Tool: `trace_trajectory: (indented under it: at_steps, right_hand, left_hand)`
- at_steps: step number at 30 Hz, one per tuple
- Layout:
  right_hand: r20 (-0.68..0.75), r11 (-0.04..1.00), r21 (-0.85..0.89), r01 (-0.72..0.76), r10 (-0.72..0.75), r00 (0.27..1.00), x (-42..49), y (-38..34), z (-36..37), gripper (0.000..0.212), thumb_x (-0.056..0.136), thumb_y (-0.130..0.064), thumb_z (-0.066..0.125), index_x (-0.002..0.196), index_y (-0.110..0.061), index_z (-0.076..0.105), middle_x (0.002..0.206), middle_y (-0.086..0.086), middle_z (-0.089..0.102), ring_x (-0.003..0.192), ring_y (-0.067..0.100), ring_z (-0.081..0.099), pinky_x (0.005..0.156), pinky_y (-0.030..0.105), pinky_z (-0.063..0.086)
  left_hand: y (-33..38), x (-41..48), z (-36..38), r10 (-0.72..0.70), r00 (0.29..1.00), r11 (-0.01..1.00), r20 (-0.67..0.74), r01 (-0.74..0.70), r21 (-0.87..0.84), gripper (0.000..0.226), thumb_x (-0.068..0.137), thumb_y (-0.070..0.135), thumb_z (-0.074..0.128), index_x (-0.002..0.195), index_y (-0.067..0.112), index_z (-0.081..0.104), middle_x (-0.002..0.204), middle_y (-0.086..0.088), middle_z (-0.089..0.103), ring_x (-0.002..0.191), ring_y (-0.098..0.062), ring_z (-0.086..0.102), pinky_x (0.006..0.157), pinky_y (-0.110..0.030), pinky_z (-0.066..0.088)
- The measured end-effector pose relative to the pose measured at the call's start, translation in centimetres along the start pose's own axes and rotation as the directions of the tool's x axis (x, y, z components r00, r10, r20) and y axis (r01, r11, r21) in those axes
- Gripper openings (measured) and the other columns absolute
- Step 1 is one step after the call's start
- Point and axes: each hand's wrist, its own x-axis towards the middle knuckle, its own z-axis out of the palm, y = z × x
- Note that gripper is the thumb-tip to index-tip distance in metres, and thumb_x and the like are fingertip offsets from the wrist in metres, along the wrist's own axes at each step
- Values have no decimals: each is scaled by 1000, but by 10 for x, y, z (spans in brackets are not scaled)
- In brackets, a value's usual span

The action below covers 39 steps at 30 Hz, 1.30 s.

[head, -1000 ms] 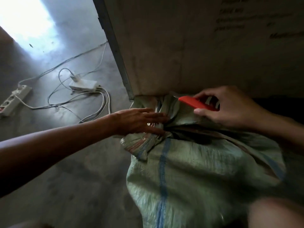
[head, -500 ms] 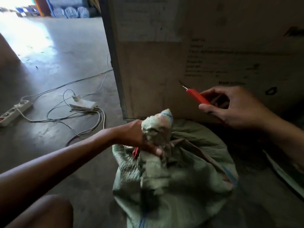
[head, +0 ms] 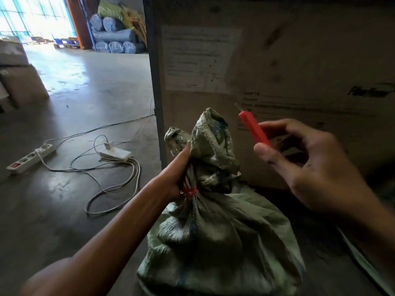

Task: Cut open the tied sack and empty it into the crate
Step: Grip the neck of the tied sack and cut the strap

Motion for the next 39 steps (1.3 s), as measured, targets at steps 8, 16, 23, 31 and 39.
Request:
trace_trajectory:
  at_steps: [8,16,23,31,39]
  right_hand:
    - [78,993,-106,59,-51,996,-32,15,35,37,79,-54,59,115,-44,57,103,-28,58,104,-11,55,79,3,45]
    - [-8,984,-168,-58,58,998,-33,31,33,38,82,-52,61,119,-41,60,106,-27,61,98,-12,56,74,10,43]
    - [38,975,-157,-154,162,986,-36,45,37,40,82,-51,59,121,-41,58,106,-28,59,100,-16,52,67,9,46]
    - [10,956,-209,-208,214,977,-36,60,41,32,88,-43,65,120,-38,62,104,-26,62,94,-10,57,69,6,45]
    - [4,952,-229,-202,208,978,-35,67,41,33,87,-45,64,120,-42,58,108,-26,60,92,-12,56,66,5,43]
  left_hand:
    - [5,-10,-19,42,987,945,156,12,-326,30,83,22,45,79,7,70,90,-7,70,72,-20,68,71,-30,53]
    - [-11,-4,-18,133,991,982,-14,-133,-136,12,90,6,65,96,-4,70,86,-15,69,63,-15,67,57,-19,58]
    - [-24,3,-9,493,829,782,-262,-291,550,51,76,71,61,111,34,61,109,-4,75,99,-23,73,89,-51,59]
    - [-28,16,2,224,965,923,-134,-166,347,42,89,49,61,108,12,68,109,-13,73,90,-20,66,84,-33,49]
    - [-35,13,6,365,916,893,-163,-295,340,64,79,53,70,132,20,55,112,-4,77,99,-16,76,85,-31,62]
